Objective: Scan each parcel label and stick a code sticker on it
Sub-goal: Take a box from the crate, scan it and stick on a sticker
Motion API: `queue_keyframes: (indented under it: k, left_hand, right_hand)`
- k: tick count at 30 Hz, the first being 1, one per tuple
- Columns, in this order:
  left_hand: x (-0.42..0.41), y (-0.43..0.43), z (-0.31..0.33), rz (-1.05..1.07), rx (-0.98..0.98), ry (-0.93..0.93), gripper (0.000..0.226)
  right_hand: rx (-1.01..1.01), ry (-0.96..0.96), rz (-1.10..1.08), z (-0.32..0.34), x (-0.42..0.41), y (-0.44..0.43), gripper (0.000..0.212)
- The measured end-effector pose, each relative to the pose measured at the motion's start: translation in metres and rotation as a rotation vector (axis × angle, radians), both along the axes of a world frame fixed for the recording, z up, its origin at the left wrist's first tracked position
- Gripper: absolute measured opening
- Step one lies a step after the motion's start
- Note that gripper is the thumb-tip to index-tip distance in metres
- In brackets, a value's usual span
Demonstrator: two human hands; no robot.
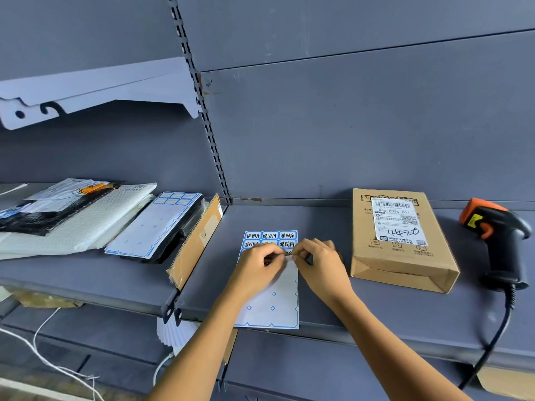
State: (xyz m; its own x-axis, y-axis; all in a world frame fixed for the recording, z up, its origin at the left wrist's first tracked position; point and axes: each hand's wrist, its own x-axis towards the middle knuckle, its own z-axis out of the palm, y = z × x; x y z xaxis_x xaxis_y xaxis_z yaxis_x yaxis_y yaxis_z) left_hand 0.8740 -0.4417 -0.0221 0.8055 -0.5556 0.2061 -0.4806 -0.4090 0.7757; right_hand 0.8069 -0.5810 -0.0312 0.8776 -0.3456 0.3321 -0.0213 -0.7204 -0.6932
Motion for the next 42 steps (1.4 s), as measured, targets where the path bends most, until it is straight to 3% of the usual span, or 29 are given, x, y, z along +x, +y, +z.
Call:
queue_keyframes:
  k: [3, 7, 12, 17, 20, 24, 29, 36, 42]
  left_hand:
    - [-0.001, -0.001, 0.004, 0.002, 0.069, 0.015, 0.025]
    - [-0.001, 0.000, 0.006, 0.039, 0.065, 0.026, 0.026]
    - [-0.001, 0.000, 0.004, 0.062, -0.047, 0.094, 0.043]
    - [-0.002, -0.006, 0.012, -0.026, 0.063, -0.059, 0.029]
    - [-0.005, -0.036, 0.025, -0.127, 0.053, -0.172, 0.031]
    - [-0.026, -0.095, 0.041, -0.255, -0.001, -0.308, 0.027]
    - [-0.057, -0.155, 0.049, -0.384, 0.046, -0.466, 0.023]
    - [-0.068, -0.178, 0.050, -0.416, 0.390, -0.555, 0.048]
    - [-0.067, -0.179, 0.047, -0.431, 0.471, -0.619, 0.045]
  right_hand:
    - [0.074, -0.037, -0.002, -0.001, -0.002, -0.002, 0.011]
    - [0.324, -0.122, 0.020, 0.008, -0.012, 0.002, 0.019]
    - [0.465, -0.253, 0.089, 0.057, -0.029, 0.002, 0.020]
    - [0.339, -0.348, -0.019, 0.115, -0.061, -0.058, 0.014]
    - [0.204, -0.268, -0.237, 0.115, -0.085, -0.108, 0.009]
    - [0.146, -0.134, -0.419, 0.094, -0.106, -0.147, 0.018]
    - [0.212, -0.099, -0.522, 0.071, -0.115, -0.160, 0.009]
    - [0.277, -0.069, -0.584, 0.053, -0.105, -0.157, 0.009]
    - [0.201, -0.067, -0.606, 0.053, -0.105, -0.154, 0.012]
